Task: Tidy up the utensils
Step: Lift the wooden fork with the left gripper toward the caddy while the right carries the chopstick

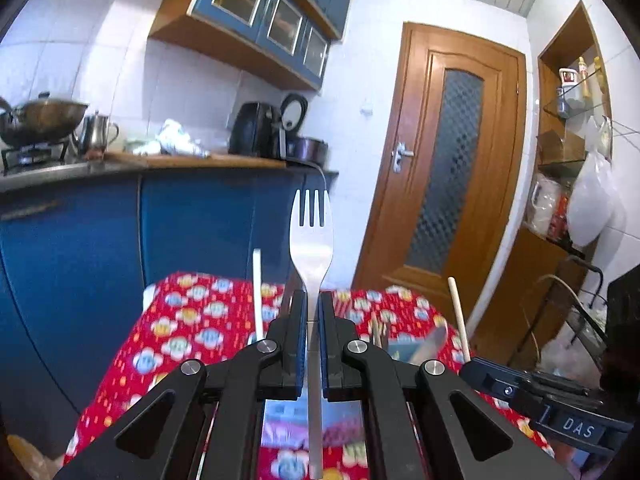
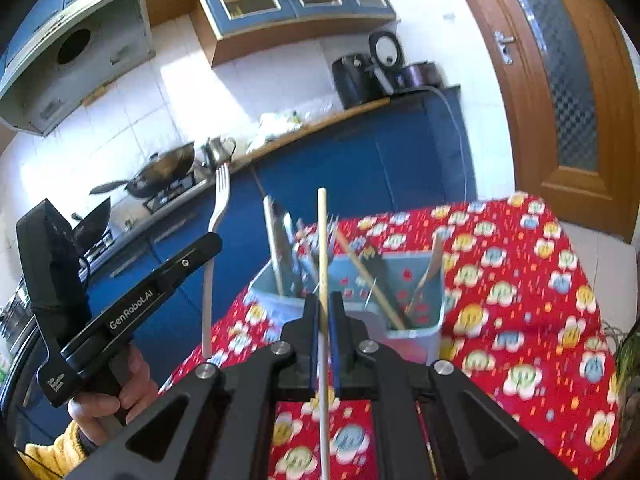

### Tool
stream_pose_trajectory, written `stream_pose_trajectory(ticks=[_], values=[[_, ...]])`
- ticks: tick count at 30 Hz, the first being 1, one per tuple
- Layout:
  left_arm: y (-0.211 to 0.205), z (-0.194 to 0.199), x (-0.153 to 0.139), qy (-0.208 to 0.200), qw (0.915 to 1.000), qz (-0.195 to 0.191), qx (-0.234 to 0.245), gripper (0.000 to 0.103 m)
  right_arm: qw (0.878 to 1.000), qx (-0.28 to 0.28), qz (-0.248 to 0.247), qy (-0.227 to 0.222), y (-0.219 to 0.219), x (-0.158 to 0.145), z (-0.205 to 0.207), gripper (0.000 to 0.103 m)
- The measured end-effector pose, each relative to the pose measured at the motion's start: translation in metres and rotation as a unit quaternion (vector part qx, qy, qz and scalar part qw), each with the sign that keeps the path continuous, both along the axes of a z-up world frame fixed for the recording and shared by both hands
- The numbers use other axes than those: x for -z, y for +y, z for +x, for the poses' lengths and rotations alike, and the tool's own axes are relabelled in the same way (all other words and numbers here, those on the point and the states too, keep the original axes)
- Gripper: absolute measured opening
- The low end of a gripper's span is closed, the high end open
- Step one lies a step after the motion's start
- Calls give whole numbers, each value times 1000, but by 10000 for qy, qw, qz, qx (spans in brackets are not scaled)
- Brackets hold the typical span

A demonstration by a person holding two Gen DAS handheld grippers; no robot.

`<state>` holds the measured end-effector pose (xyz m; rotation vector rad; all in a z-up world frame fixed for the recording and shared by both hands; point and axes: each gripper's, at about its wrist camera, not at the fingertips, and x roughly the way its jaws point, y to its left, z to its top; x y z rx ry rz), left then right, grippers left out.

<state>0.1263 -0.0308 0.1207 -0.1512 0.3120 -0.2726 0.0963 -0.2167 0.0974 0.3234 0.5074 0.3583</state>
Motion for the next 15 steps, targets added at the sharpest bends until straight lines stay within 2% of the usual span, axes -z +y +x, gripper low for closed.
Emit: stream_pose_trajectory(ticks=[4,10,15], values=[[-8,18,4,-328,9988,70,-352,5,9995,165,36,-272,-6,-5,15,6],[-15,36,12,-786,9948,73,-645,5,9961,428,-227,-738,-8,-10,40,6],[-15,48,22,-821,9937,-82,-760,5,9912,541,-377,-1144,-7,-10,60,6]])
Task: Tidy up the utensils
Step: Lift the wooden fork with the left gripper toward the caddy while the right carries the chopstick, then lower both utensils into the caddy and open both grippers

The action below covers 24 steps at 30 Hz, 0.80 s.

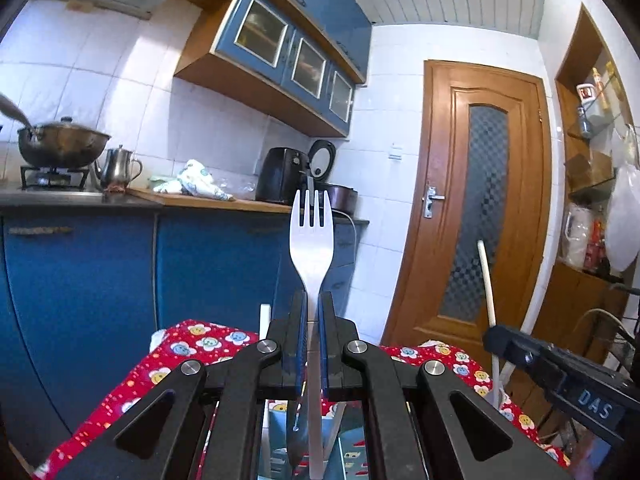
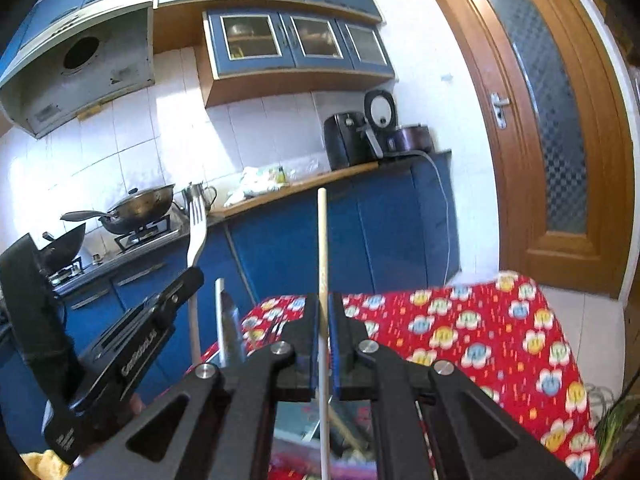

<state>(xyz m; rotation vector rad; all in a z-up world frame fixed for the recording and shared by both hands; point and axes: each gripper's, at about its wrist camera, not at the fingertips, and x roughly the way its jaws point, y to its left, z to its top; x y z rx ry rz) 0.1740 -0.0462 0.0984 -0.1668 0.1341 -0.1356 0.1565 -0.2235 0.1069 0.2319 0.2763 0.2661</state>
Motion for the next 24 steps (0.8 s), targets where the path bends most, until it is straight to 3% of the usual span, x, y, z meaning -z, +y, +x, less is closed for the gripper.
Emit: stream_pose_trajectory(ticks=[8,21,24], values=[[-7,5,26,-106,9994,126,-301,6,9974,285,-399,-536,10,13,23,6],[-12,1,41,289,9987,299,-299,7,9981,152,-491,-338,15,39,21,6],[-13,-2,41,422,9981,387,-212,14,9981,163,-534,-249,17,41,17,6]])
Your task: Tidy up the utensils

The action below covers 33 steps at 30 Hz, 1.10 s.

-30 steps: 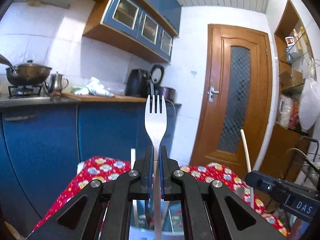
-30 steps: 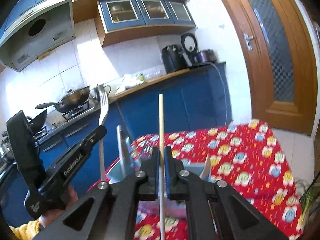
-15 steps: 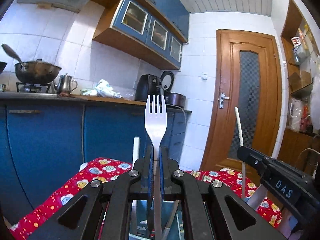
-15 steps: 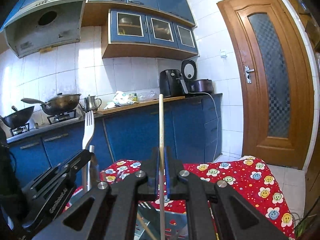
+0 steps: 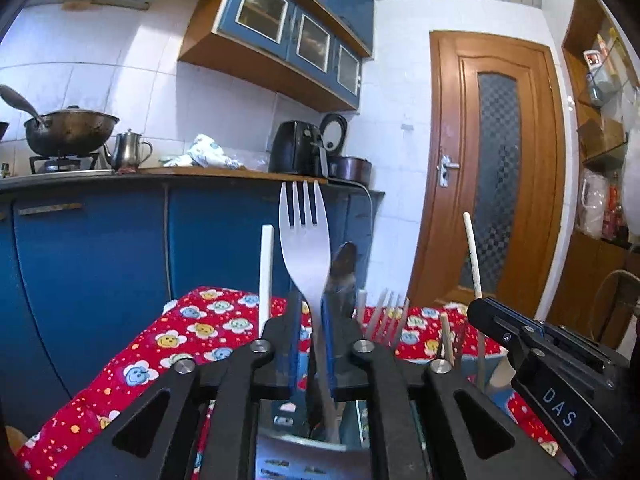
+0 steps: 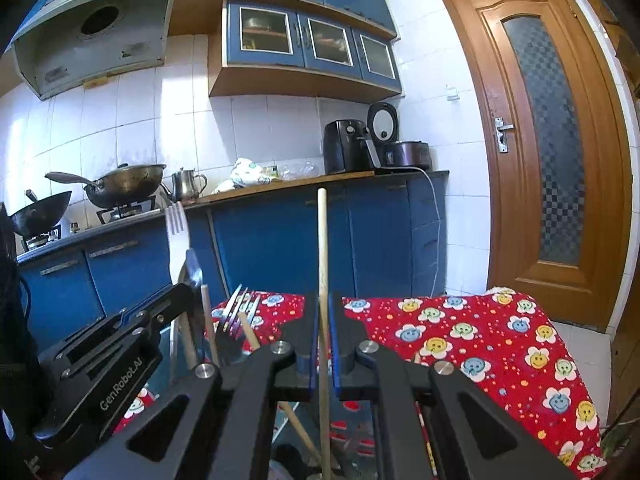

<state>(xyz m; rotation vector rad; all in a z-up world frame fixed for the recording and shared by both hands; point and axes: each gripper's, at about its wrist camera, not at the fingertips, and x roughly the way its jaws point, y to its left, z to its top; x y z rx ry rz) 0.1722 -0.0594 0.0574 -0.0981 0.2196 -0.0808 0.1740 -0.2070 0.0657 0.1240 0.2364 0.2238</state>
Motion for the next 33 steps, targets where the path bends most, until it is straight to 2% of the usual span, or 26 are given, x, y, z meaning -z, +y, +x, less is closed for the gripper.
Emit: stream_pose_trajectory(ticks=[2,6,9,14,19,25,27,31,33], values=[[-1,-4,-1,100,9999,43,-4,18,10000,7,-29,94,0,2,-1,6],[-1,-11,-4,268,9995,1,173,20,9996,-59,-30,273,-2,4,-7,7],[-1,-19,-9,380,9988,40,304,22,9995,-91,65,302,-5,2,-14,20],[5,-37,-21,532,9976,55,446,22,9994,-113,244,216,-9,-13,-32,22],[11,-55,-34,754,9958,109,511,22,9996,-93,211,150,-5,-30,-57,24],[17,-86,-44,865,9942,280,572,22,9990,0,207,396,3,-43,-91,28],[20,-96,-46,883,9939,313,575,24,9986,43,209,479,5,-43,-102,29],[29,-115,-46,938,9938,283,520,36,9975,121,221,656,8,-40,-123,33],[33,-125,-43,956,9940,278,459,41,9970,164,216,725,10,-36,-133,42]])
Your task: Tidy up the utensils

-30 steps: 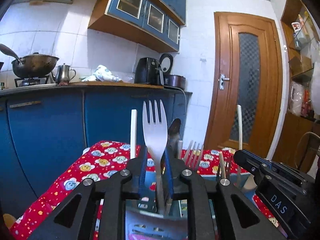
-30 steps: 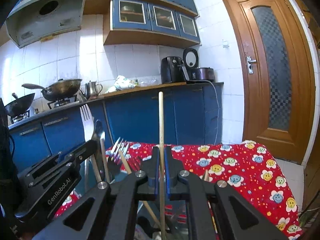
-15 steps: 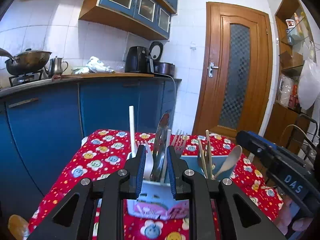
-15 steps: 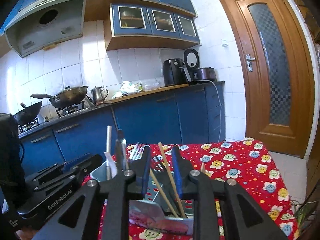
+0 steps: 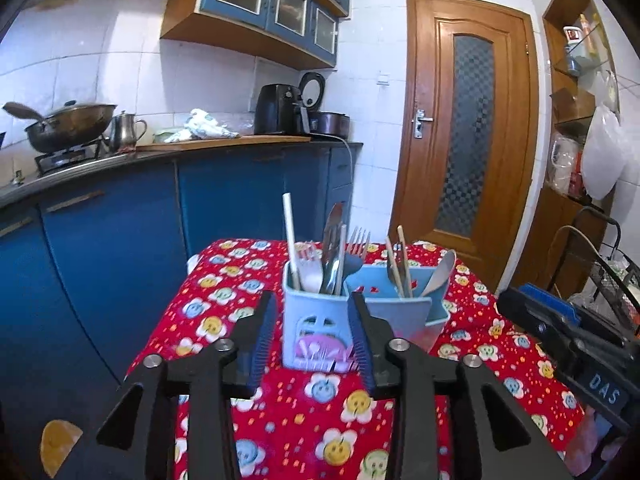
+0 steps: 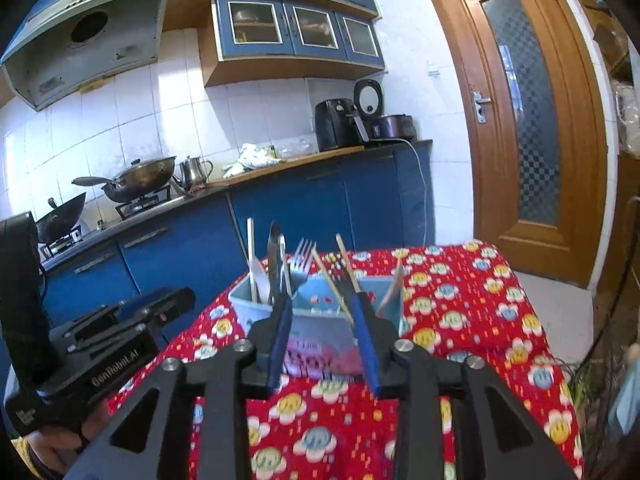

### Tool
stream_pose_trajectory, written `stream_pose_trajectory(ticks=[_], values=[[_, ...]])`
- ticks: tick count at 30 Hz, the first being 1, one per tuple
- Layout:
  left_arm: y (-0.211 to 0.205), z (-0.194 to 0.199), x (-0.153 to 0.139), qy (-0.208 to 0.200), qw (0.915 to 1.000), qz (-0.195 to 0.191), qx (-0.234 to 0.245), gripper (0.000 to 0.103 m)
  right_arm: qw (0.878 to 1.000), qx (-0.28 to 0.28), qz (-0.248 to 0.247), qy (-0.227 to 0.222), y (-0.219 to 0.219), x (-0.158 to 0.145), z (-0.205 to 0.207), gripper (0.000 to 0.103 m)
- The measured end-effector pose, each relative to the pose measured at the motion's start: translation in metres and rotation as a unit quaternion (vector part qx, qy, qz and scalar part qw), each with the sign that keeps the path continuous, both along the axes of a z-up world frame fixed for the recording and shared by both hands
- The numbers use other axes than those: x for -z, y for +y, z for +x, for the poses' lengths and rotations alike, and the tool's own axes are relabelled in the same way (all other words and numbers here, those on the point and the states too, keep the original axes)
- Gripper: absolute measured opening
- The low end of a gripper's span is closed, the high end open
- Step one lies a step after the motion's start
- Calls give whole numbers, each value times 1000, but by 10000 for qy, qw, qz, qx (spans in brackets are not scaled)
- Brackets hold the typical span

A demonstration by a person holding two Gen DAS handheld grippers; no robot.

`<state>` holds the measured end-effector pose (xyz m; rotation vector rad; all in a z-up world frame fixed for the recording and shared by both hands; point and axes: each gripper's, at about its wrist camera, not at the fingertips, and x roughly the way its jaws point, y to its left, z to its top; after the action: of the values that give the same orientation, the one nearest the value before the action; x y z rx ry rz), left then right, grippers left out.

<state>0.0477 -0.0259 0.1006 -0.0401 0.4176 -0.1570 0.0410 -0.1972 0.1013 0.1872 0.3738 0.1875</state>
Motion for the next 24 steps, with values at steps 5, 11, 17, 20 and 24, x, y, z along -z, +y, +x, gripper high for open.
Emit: stream_pose_trajectory(ticks=[5,11,17,20,24], values=[[6,-19,13,20,9999,119,-97,47,9998,77,-21,164,3,18,-21,61],[10,-26,33,44,9999,33,-154,53,9992,276,-200,188,6,37,-37,75],[4,-23,54,141,9996,163,-198,53,9981,452,-197,378,5,62,-38,80],[2,-21,62,204,9993,215,-233,53,9976,546,-238,350,5,69,-38,81],[1,-21,68,211,9990,245,-295,53,9974,629,-239,251,4,71,-40,81]])
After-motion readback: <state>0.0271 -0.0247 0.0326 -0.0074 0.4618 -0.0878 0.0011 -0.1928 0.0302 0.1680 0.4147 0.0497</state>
